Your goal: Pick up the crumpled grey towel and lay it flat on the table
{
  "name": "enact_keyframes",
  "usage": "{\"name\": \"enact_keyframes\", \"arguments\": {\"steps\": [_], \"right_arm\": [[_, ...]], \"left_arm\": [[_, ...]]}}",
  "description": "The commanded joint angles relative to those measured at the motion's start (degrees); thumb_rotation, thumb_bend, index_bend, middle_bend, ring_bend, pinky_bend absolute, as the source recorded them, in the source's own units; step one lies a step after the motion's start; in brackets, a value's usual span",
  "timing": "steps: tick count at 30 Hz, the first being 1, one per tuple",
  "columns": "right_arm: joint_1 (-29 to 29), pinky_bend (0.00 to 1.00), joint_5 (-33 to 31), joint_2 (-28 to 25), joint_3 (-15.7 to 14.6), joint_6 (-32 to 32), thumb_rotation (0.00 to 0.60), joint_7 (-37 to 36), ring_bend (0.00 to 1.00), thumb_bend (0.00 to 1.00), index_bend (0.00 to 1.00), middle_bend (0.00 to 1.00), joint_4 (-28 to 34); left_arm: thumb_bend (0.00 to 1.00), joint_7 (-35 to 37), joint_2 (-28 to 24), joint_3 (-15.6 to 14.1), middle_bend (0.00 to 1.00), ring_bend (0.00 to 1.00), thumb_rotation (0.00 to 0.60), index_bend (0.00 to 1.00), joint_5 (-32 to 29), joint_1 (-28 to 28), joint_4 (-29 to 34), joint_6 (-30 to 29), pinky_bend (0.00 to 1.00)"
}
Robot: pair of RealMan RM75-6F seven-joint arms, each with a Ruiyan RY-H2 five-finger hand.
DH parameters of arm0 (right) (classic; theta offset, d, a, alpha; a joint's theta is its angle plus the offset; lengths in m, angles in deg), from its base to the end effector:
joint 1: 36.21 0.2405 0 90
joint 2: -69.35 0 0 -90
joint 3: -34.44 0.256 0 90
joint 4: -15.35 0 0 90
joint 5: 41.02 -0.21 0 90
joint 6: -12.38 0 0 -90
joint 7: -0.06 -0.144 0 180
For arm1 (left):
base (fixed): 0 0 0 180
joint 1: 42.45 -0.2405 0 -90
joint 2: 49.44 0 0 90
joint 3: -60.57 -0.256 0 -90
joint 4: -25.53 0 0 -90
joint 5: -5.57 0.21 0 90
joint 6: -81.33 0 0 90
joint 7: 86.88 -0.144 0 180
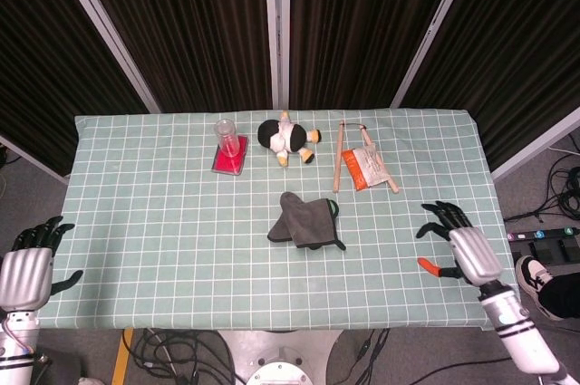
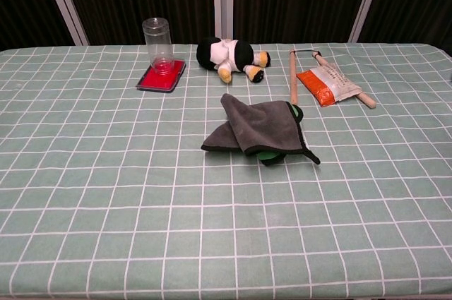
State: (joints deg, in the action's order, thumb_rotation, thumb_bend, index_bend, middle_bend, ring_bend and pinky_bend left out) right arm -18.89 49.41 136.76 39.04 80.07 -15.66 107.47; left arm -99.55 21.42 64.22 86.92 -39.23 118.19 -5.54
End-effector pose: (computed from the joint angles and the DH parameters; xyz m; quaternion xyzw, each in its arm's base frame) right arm -0.2630 -0.2433 0.1012 0.6462 -0.4761 0.4424 0.4001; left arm -0.3120 0.1736 0.1306 -0.5770 -0.3771 -0.3445 0.6373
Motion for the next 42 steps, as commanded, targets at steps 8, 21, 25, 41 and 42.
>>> {"name": "enact_keyframes", "arguments": {"steps": [8, 21, 25, 41, 42], "right_arm": [[13.34, 0.0, -5.63, 16.41, 3.87, -14.35, 0.6, 7.09, 0.0, 0.1, 0.43, 0.11, -12.7], [17.68, 0.0, -5.16, 31.32, 2.16, -14.39, 0.6, 8.12, 0.0, 0.04, 0.42, 0.11, -27.87], [18.21, 0.0, -4.28, 34.62, 1.57, -13.11, 0.599, 6.28, 0.0, 0.04, 0.43, 0.11, -32.07], [20.31, 0.0, -0.17, 45.57, -0.79, -7.18, 0.6, 0.15, 0.0, 0.09, 0.45, 0.15, -50.72], [20.34, 0.0, 0.0, 46.11, -0.91, -6.76, 0.6, -0.17, 0.0, 0.1, 0.45, 0.16, -51.66]], "left_arm": [[0.03, 0.4, 0.15, 0.4, 0.26, 0.22, 0.6, 0.3, -0.73, 0.41, -0.21, 0.75, 0.22], [0.03, 0.74, 0.1, 0.55, 0.26, 0.22, 0.6, 0.3, -1.49, 0.61, -0.49, 1.36, 0.22], [0.03, 1.14, 0.06, 0.5, 0.26, 0.22, 0.6, 0.3, -1.53, 0.5, -0.58, 1.29, 0.22], [0.03, 2.88, -0.15, 0.35, 0.27, 0.22, 0.6, 0.31, -1.73, 0.33, -0.99, 1.57, 0.22], [0.03, 2.97, -0.16, 0.38, 0.27, 0.22, 0.6, 0.31, -1.75, 0.3, -1.0, 1.52, 0.22]]}}
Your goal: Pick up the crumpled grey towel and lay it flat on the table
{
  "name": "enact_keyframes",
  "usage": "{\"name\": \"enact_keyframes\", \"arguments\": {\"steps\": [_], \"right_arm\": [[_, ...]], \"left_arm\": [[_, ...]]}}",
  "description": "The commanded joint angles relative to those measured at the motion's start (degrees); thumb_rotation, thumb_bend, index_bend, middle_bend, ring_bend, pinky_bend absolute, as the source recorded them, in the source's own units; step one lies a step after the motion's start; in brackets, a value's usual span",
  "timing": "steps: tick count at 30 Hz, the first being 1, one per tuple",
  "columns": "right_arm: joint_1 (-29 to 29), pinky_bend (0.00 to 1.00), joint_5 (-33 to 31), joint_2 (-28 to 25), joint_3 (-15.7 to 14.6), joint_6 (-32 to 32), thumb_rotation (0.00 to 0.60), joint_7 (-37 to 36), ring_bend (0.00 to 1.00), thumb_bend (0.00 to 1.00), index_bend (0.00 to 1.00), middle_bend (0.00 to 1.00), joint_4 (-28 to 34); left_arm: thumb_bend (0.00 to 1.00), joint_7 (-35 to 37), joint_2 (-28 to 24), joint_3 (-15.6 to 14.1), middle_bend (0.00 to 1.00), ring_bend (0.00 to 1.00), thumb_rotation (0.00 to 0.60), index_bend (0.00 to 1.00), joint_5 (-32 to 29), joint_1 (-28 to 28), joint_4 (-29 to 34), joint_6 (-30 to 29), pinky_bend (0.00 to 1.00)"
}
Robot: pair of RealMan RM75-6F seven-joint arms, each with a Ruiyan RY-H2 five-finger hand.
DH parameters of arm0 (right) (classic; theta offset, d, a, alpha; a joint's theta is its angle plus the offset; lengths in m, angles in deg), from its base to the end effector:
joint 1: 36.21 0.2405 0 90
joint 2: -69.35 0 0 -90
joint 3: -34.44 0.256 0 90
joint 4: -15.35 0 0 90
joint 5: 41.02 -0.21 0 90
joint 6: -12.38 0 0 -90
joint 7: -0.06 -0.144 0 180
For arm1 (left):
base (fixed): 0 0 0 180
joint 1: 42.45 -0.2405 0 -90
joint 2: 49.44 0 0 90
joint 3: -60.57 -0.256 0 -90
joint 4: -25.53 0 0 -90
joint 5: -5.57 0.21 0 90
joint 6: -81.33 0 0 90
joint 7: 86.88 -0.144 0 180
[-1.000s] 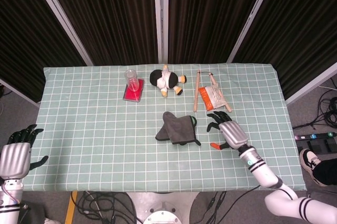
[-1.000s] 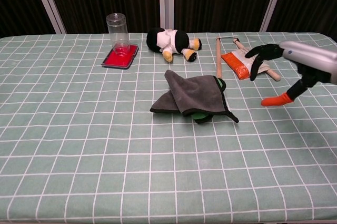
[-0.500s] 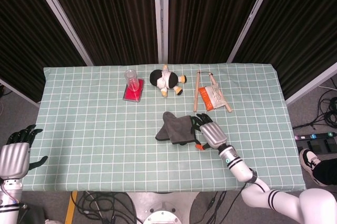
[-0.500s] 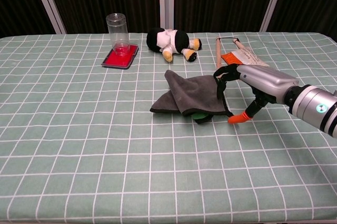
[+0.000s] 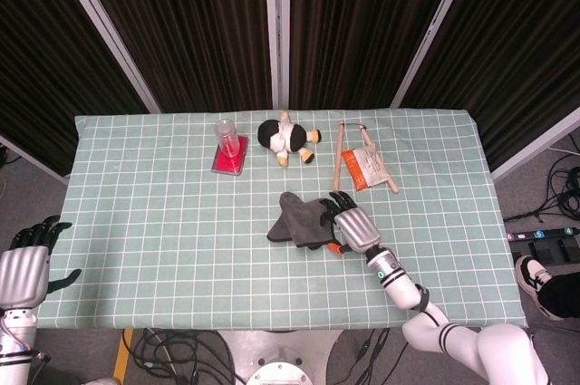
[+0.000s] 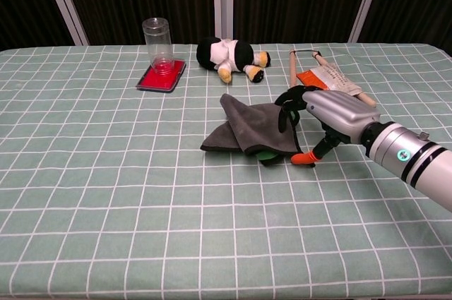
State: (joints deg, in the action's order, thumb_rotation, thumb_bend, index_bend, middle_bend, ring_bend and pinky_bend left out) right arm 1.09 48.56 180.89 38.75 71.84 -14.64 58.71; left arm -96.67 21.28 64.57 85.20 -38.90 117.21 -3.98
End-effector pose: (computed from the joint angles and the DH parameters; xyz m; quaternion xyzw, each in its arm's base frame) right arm -0.2047 -0.3297 -0.1004 0.7393 -0.3894 0.4182 0.3562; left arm -0.3196 0.1765 0.1313 -0.5671 -0.3973 -0.3452 0.6335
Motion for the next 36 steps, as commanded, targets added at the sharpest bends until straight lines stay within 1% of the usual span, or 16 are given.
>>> {"name": "enact_keyframes", "arguments": {"steps": [1, 7, 14, 18, 23, 26, 34, 36], "right_arm": [[0.4, 0.0, 0.95, 2.46, -0.7, 1.75, 0.6, -1.59, 0.0, 0.11, 0.46, 0.16, -3.78], [1.03, 0.0, 1.54, 4.67, -1.19, 3.02, 0.6, -4.38, 0.0, 0.22, 0.5, 0.19, -7.98], [1.41, 0.0, 1.6, 4.72, -1.18, 4.26, 0.6, -5.14, 0.0, 0.3, 0.51, 0.2, -8.5], [1.03, 0.0, 1.43, 4.42, -1.34, 4.9, 0.6, -5.57, 0.0, 0.3, 0.51, 0.2, -8.08], [-0.27, 0.0, 1.69, 3.74, -2.78, 5.04, 0.6, -6.7, 0.0, 0.3, 0.52, 0.21, -6.92], [-0.56, 0.0, 1.77, 3.9, -3.4, 4.51, 0.6, -6.36, 0.0, 0.3, 0.53, 0.22, -7.33], [0.22, 0.0, 1.52, 6.0, -3.44, 2.93, 0.6, -6.03, 0.0, 0.3, 0.53, 0.22, -9.81], [0.33, 0.0, 1.55, 6.46, -3.41, 3.04, 0.6, -5.78, 0.0, 0.3, 0.55, 0.22, -10.22]], "left_arm": [[0.03, 0.19, -0.02, 0.06, 0.26, 0.22, 0.6, 0.31, -0.06, -0.07, -0.05, -0.12, 0.22], [0.03, 0.68, -0.07, -0.05, 0.26, 0.22, 0.6, 0.3, -0.06, -0.23, -0.25, -0.17, 0.22], [0.03, 1.18, -0.02, -0.04, 0.26, 0.22, 0.6, 0.3, 0.1, -0.12, -0.61, 0.01, 0.22], [0.03, 1.41, -0.02, -0.04, 0.26, 0.22, 0.6, 0.3, 0.14, -0.15, -0.74, -0.05, 0.22], [0.03, 1.54, -0.04, -0.16, 0.26, 0.22, 0.6, 0.3, -0.01, -0.18, -0.81, 0.22, 0.22], [0.03, 1.58, 0.01, -0.09, 0.26, 0.22, 0.6, 0.3, 0.07, -0.12, -0.83, 0.2, 0.22], [0.03, 1.66, -0.24, -0.18, 0.26, 0.22, 0.6, 0.3, 0.1, -0.47, -0.59, -0.26, 0.22], [0.03, 1.76, -0.31, -0.25, 0.26, 0.22, 0.6, 0.3, 0.07, -0.59, -0.49, -0.31, 0.22]]}}
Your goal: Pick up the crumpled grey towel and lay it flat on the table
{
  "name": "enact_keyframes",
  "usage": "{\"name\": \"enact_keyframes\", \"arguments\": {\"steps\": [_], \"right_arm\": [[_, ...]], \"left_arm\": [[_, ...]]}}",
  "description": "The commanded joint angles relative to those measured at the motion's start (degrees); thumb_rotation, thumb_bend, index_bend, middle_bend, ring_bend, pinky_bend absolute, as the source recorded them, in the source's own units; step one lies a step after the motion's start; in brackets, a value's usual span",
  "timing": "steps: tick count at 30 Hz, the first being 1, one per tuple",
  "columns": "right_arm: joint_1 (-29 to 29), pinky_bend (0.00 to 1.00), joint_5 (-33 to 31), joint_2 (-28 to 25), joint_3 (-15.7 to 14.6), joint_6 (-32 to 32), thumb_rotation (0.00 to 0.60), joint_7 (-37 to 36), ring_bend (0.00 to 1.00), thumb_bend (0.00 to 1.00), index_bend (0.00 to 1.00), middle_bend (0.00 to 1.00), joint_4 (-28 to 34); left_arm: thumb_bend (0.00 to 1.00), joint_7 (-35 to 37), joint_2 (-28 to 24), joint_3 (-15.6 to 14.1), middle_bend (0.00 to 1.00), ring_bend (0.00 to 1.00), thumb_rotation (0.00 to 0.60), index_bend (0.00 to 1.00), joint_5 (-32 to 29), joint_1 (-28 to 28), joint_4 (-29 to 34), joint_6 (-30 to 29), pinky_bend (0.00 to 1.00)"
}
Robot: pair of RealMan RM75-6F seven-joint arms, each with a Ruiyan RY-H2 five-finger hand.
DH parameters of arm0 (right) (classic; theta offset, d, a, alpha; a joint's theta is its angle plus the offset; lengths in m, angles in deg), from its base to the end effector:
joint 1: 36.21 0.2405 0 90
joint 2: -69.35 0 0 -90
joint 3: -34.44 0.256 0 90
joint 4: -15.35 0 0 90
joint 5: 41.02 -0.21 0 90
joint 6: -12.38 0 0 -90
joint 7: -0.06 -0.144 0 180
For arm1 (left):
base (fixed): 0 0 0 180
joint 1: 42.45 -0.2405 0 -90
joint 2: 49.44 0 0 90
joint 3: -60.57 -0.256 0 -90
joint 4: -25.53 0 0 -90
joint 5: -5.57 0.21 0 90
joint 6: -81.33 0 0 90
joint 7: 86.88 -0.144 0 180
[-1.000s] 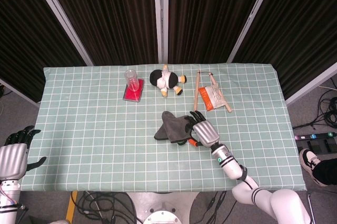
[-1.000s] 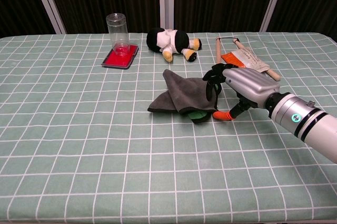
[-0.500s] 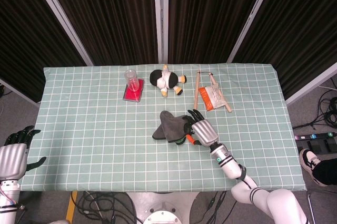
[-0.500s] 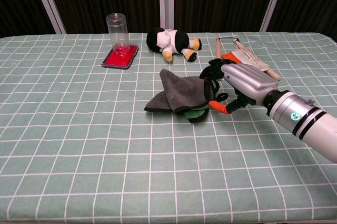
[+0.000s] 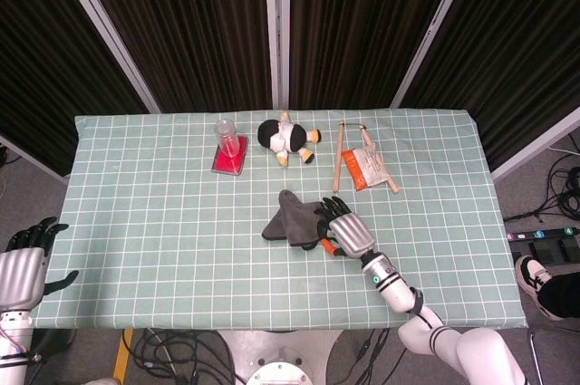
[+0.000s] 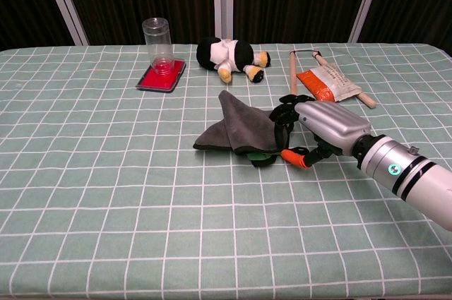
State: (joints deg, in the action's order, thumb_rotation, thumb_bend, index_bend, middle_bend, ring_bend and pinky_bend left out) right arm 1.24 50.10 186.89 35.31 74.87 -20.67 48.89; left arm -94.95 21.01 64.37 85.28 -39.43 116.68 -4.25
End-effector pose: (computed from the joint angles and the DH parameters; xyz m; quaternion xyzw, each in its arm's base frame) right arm -0.2063 -0.3218 -0.1194 0.7425 -0.3861 0.4277 0.3416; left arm -0.3234 0.1729 0.1337 -0.5615 -0.4031 -0.3483 0.6332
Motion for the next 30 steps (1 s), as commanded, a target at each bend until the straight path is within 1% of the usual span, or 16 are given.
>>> {"name": "enact_keyframes", "arguments": {"steps": [1, 4, 7, 12, 15, 22, 25, 30], "right_arm": [[0.18, 0.0, 0.06, 0.64, 0.05, 0.29, 0.6, 0.43, 0.0, 0.31, 0.57, 0.22, -0.55], [0.17, 0.0, 0.11, 0.72, 0.2, 1.1, 0.6, 1.06, 0.0, 0.37, 0.62, 0.24, -0.56], [0.19, 0.0, -0.01, 0.02, 0.54, 1.77, 0.6, 1.85, 0.0, 0.42, 0.63, 0.24, 0.29], [0.56, 0.0, -0.55, -2.73, 2.19, 3.9, 0.6, 3.05, 0.0, 0.43, 0.63, 0.24, 4.34], [0.96, 0.0, -0.83, -5.53, 3.47, 5.26, 0.6, 4.76, 0.0, 0.43, 0.63, 0.24, 8.7], [2.91, 0.0, -2.0, -13.69, 7.56, 6.15, 0.6, 11.13, 0.0, 0.43, 0.63, 0.24, 21.66], [4.12, 0.0, -2.99, -17.23, 9.83, 5.55, 0.6, 14.46, 0.0, 0.43, 0.63, 0.24, 27.3], [6.05, 0.0, -5.18, -21.2, 13.16, 3.67, 0.6, 18.93, 0.0, 0.43, 0.63, 0.24, 33.7]], "left_arm": [[0.03, 0.07, -0.08, -0.08, 0.26, 0.22, 0.6, 0.3, -0.02, -0.12, 0.07, -0.06, 0.22], [0.03, 0.18, -0.17, -0.13, 0.26, 0.22, 0.6, 0.3, 0.03, -0.22, 0.11, -0.14, 0.22], [0.03, 0.38, -0.16, -0.1, 0.26, 0.22, 0.6, 0.3, 0.19, -0.19, 0.1, -0.18, 0.22], [0.03, 0.83, -0.2, -0.09, 0.26, 0.22, 0.6, 0.3, 0.56, -0.14, 0.06, -0.26, 0.22], [0.03, 1.51, -0.32, 0.02, 0.26, 0.22, 0.6, 0.3, 0.71, 0.2, 0.05, 0.22, 0.22], [0.03, 3.87, -0.35, 0.39, 0.26, 0.22, 0.6, 0.3, 2.13, 2.66, 0.0, 3.2, 0.22], [0.03, 6.05, -0.14, 0.97, 0.26, 0.22, 0.6, 0.3, 2.81, 4.63, 0.06, 5.42, 0.22], [0.03, 9.84, 1.23, 2.5, 0.26, 0.22, 0.6, 0.31, 2.99, 7.95, -0.56, 8.75, 0.22]]}}
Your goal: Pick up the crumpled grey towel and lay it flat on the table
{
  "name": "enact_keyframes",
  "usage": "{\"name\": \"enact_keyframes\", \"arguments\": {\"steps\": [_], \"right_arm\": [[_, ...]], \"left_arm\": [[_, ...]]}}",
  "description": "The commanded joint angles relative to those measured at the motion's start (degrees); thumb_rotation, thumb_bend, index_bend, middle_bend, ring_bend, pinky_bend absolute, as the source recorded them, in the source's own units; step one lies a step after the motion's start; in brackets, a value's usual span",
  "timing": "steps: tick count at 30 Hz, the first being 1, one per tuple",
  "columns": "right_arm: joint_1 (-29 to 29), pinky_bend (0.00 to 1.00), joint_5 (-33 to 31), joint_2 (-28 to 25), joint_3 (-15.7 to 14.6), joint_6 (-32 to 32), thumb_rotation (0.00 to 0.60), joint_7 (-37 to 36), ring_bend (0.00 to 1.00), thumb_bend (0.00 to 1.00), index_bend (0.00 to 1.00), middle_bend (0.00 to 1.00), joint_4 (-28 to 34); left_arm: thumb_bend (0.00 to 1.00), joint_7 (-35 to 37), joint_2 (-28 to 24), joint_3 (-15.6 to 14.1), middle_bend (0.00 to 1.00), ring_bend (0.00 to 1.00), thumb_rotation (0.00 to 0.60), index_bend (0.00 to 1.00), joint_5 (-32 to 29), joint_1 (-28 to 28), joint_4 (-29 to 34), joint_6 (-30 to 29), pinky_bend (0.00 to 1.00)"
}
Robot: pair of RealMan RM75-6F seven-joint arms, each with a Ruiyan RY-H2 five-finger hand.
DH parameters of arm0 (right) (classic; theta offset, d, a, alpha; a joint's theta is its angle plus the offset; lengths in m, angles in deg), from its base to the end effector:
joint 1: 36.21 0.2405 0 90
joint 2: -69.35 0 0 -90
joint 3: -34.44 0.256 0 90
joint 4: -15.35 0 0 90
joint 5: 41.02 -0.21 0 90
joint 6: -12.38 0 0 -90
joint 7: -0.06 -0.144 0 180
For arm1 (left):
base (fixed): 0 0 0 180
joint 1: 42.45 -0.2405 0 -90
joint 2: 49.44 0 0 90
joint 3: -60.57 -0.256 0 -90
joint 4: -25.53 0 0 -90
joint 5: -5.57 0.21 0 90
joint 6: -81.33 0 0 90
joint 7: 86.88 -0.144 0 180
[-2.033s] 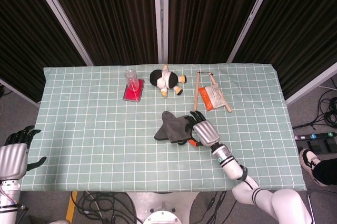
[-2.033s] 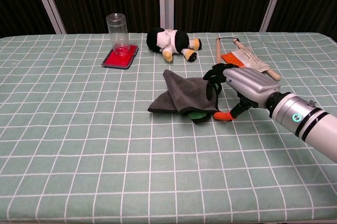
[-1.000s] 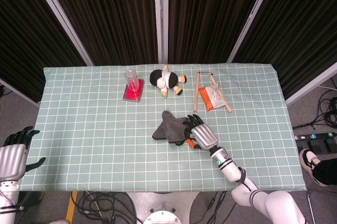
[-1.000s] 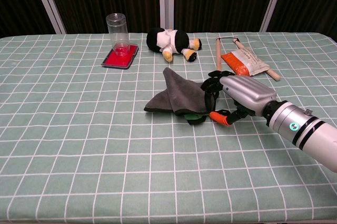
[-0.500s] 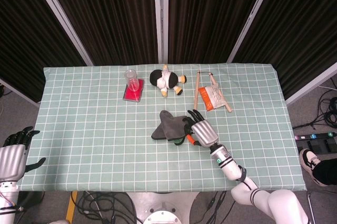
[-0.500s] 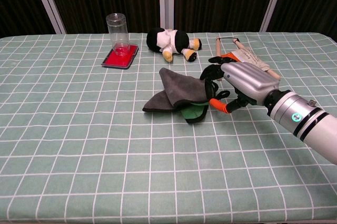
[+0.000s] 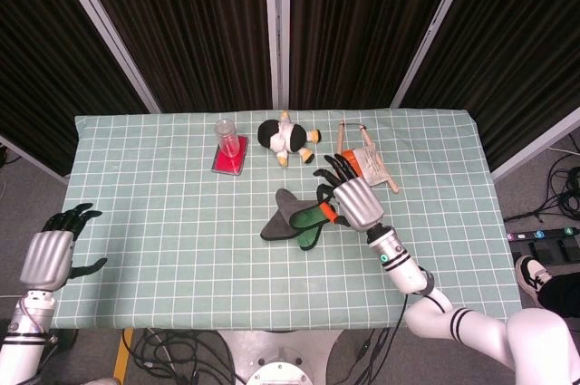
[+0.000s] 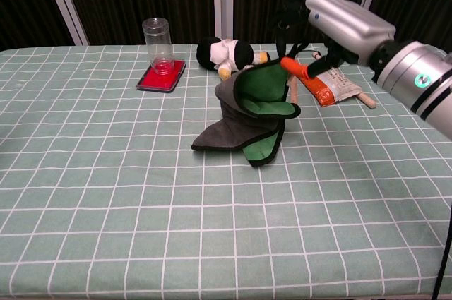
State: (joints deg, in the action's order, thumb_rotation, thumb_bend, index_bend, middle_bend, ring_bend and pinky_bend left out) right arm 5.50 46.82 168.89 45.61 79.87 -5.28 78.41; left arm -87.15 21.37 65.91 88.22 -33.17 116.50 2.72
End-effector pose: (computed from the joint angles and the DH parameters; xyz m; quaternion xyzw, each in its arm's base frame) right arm -0.1380 -0.3585 -0.0237 0.7012 -0.3075 0.5266 0.3694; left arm -0.2985 0.2125 0.1171 -0.5906 -0.4269 -0.4068 0.5509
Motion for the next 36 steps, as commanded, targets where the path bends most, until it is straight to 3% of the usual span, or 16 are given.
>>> {"name": "enact_keyframes", "arguments": {"steps": [1, 11, 22, 27, 36], "right_arm": [[2.11, 0.0, -2.41, -3.68, 3.43, -1.7, 0.6, 4.27, 0.01, 0.43, 0.63, 0.24, 5.04], [4.5, 0.0, -7.23, -7.52, 7.91, -3.46, 0.6, 12.85, 0.02, 0.44, 0.63, 0.25, 13.6], [6.36, 0.0, -8.51, -12.4, 10.98, -2.03, 0.6, 21.3, 0.01, 0.44, 0.63, 0.25, 21.44], [10.16, 0.0, -10.64, -10.2, 11.23, -5.2, 0.6, 27.4, 0.0, 0.44, 0.63, 0.25, 22.09], [17.88, 0.0, -15.46, -0.65, 11.98, -7.29, 0.6, 39.78, 0.0, 0.44, 0.63, 0.25, 14.52]], "left_arm": [[0.03, 2.95, 1.22, 1.29, 0.26, 0.22, 0.6, 0.31, -0.23, 2.36, -0.51, 2.63, 0.22], [0.02, 13.84, 5.56, 5.12, 0.26, 0.22, 0.6, 0.35, -4.99, 10.29, -1.47, 13.73, 0.23], [0.01, 20.14, 7.53, 6.81, 0.26, 0.22, 0.6, 0.36, -8.69, 14.47, -1.77, 19.71, 0.24], [0.0, 22.3, 8.07, 8.18, 0.26, 0.22, 0.6, 0.36, -12.95, 17.29, -1.54, 25.23, 0.24], [0.0, 18.85, 10.93, 9.95, 0.26, 0.22, 0.597, 0.36, -21.34, 22.14, -4.05, 31.21, 0.26]]}}
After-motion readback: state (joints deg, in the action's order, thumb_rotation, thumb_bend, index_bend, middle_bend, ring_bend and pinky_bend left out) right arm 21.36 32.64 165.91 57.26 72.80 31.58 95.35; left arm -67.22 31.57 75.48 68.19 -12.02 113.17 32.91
